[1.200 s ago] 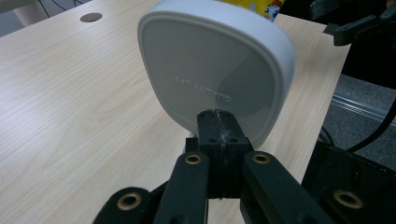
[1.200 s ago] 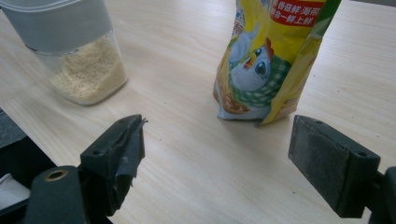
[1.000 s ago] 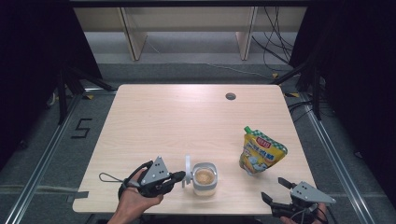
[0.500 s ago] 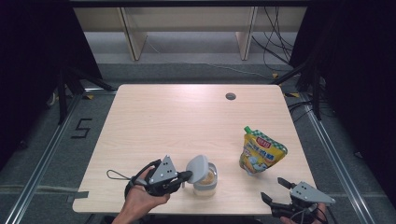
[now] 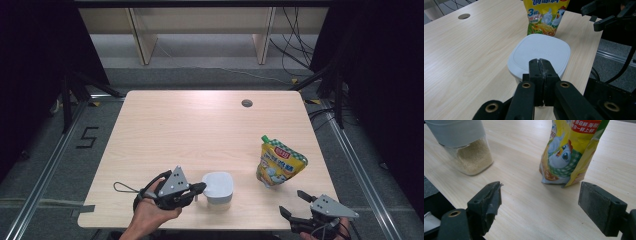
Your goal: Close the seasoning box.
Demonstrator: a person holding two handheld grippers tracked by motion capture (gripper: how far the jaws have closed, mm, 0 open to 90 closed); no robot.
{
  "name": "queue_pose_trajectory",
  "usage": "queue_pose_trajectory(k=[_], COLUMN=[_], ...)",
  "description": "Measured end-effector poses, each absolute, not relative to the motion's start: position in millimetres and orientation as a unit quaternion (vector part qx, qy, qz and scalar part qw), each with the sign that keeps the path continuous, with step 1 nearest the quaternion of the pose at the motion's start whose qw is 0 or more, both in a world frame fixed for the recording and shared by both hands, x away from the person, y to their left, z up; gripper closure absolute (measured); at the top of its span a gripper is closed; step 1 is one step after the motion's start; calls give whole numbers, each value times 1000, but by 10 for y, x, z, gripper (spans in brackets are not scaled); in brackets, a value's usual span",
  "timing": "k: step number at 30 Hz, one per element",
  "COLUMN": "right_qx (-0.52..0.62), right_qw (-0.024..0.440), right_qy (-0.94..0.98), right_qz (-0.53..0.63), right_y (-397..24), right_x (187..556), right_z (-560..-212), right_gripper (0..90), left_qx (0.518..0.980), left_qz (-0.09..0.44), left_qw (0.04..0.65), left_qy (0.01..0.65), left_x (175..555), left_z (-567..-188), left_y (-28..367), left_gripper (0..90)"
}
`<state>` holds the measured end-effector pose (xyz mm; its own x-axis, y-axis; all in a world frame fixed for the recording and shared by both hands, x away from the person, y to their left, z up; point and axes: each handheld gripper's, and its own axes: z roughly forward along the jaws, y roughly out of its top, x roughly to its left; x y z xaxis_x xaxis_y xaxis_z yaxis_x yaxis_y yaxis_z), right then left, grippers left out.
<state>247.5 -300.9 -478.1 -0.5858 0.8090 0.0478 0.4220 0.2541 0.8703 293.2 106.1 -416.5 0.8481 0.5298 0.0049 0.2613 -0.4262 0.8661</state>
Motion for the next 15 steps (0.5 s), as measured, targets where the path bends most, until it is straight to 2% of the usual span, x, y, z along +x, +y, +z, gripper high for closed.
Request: queue_pose_trajectory(k=[15], right_qx=[400], right_qw=[212], right_qy=[765], right_qz=[458], right_y=[-3014], right_x=[2487], right_z=[-4793], right_gripper=[197], left_qx=[824], left_qz=[123], left_qw=[492], left_qy=[255], left_x=[2869], left_z=[-4267], left_y=[1353], left_gripper=[700])
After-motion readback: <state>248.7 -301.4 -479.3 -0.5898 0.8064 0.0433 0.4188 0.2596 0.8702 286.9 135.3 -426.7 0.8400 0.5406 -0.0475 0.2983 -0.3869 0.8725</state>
